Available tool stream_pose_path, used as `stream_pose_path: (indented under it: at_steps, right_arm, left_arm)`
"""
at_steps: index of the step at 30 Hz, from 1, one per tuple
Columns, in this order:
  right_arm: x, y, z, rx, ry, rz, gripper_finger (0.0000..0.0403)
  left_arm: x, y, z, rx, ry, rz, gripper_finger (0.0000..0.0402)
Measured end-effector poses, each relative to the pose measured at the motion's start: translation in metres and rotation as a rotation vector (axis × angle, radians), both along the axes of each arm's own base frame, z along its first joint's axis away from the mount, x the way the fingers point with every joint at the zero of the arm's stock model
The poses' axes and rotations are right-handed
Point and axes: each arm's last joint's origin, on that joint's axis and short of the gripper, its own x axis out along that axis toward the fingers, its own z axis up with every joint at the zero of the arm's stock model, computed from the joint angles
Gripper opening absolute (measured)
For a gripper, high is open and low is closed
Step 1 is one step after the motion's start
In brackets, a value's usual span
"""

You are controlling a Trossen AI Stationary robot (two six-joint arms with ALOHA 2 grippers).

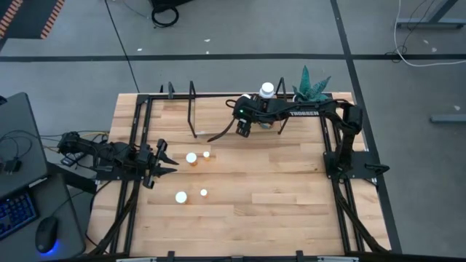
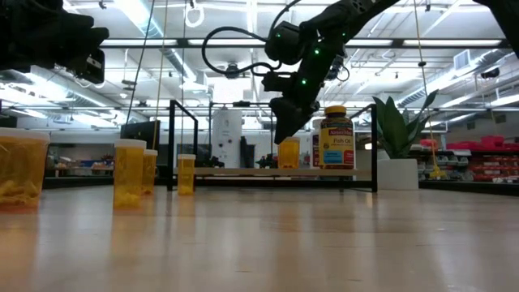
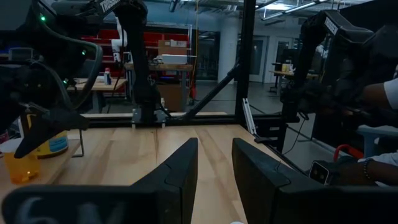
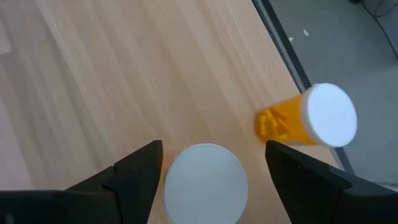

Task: Pick and place medicine bottles onto shelf by color
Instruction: Align the large orange bottle with the large orange bottle on the shelf, then put the small orange bottle on the shelf

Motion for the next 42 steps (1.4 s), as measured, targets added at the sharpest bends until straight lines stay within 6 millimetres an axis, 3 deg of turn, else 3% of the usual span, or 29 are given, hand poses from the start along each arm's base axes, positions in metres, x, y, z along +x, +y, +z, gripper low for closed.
stream_pose_path:
  at_steps: [10, 17, 26, 32, 42]
  right_arm:
    - [0.015, 0.012, 0.027, 0.02, -0.083, 0.097, 0.0294]
    - [0.027, 0.031, 0.043, 0.042, -0.154, 0.199, 0.0295]
    - [0.049, 0.063, 0.059, 0.091, -0.405, 0.435, 0.0295]
    - [0.058, 0.088, 0.056, 0.135, -0.571, 0.532, 0.0295]
    - [0.068, 0.146, 0.077, 0.063, -0.807, 0.647, 0.0295]
  left_arm:
    - [0.0, 0.0, 0.0, 0.0, 0.0, 0.0, 0.0107]
    - [0.0, 0.0, 0.0, 0.0, 0.0, 0.0, 0.0107]
    - [0.0, 0.0, 0.0, 0.0, 0.0, 0.0, 0.0107]
    - [0.0, 0.0, 0.0, 0.0, 0.001, 0.0, 0.0107]
    - [0.0, 0.0, 0.0, 0.0, 0.0, 0.0, 0.0107]
